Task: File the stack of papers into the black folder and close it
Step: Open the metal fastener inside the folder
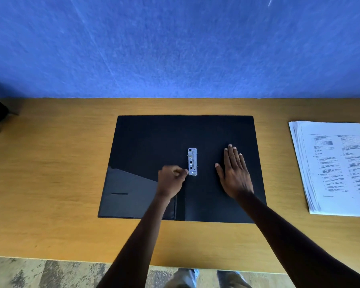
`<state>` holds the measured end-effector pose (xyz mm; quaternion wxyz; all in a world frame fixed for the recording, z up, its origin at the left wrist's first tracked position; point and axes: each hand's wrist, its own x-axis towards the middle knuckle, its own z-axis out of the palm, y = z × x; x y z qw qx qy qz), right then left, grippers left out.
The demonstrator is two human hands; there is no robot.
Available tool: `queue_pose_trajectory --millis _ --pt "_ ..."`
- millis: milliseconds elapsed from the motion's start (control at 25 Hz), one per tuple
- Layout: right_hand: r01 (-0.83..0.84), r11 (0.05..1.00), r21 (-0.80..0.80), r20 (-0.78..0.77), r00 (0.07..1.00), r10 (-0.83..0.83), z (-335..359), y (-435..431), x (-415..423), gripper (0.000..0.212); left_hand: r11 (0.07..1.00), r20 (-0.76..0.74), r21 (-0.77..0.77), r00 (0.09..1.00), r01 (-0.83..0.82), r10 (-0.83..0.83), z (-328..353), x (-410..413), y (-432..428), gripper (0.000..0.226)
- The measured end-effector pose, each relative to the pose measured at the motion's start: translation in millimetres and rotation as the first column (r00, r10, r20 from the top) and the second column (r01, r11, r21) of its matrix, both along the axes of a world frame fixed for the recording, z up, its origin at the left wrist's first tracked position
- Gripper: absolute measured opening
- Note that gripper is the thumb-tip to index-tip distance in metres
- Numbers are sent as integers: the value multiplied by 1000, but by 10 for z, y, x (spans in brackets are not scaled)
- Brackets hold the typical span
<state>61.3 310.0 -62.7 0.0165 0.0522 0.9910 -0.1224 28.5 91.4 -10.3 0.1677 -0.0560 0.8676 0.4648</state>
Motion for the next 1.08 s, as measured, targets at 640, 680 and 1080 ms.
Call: queue_pose_trajectory --millis 640,680,1080 --pt "-5 997 83 -38 999 8 -93 -8 -4 67 928 179 -337 978 161 -105 -128 -231 61 44" --pt "-4 997 82 -36 999 7 -88 -10 -12 67 923 183 -346 977 171 -112 -119 -237 73 44" --pt "0 997 77 -52 999 4 -90 1 -25 67 989 155 -105 984 108 -91 152 -270 79 40"
